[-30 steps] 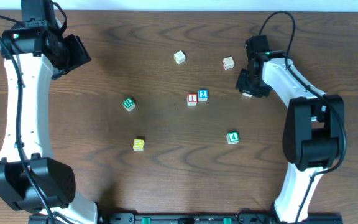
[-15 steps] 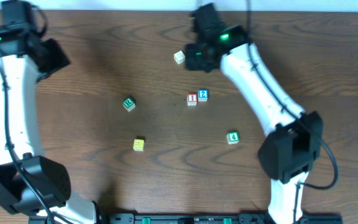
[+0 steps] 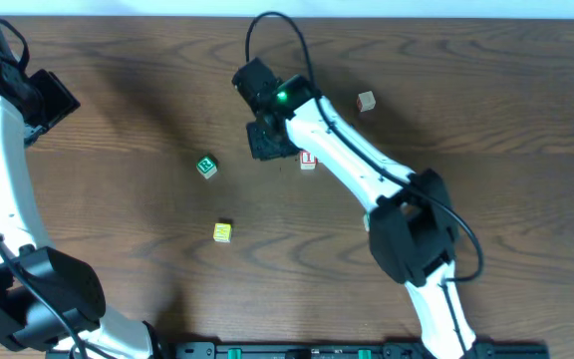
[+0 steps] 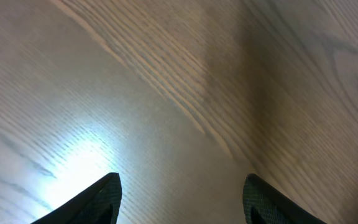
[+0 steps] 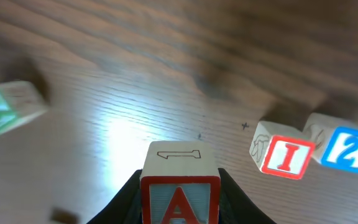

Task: Spell out Ai2
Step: 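Carry the 'A' block left and set it left of the 'I' block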

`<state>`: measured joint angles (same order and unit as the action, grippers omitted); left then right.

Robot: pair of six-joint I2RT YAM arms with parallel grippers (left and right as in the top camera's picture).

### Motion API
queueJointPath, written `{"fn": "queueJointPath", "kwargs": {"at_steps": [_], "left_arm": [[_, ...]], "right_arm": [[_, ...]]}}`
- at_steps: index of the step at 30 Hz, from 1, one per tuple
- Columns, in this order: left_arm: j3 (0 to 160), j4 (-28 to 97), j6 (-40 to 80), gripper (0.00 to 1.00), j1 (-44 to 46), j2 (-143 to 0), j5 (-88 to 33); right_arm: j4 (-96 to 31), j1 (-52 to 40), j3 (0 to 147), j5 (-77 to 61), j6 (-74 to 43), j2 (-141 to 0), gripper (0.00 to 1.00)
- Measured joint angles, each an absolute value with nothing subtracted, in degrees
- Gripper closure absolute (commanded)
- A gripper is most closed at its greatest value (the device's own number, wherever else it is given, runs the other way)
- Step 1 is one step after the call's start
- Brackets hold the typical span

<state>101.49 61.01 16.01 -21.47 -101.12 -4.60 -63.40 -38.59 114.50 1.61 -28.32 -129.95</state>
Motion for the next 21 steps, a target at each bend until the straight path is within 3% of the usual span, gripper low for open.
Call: {"fn": "queueJointPath", "kwargs": {"at_steps": [21], "left_arm": [[95.9, 58.1, 16.0, 0.36, -19.7, -101.1, -7.1]], "right_arm": [[-61.3, -39.6, 114.5, 8.9, -37.5, -133.0, 0.99]]}}
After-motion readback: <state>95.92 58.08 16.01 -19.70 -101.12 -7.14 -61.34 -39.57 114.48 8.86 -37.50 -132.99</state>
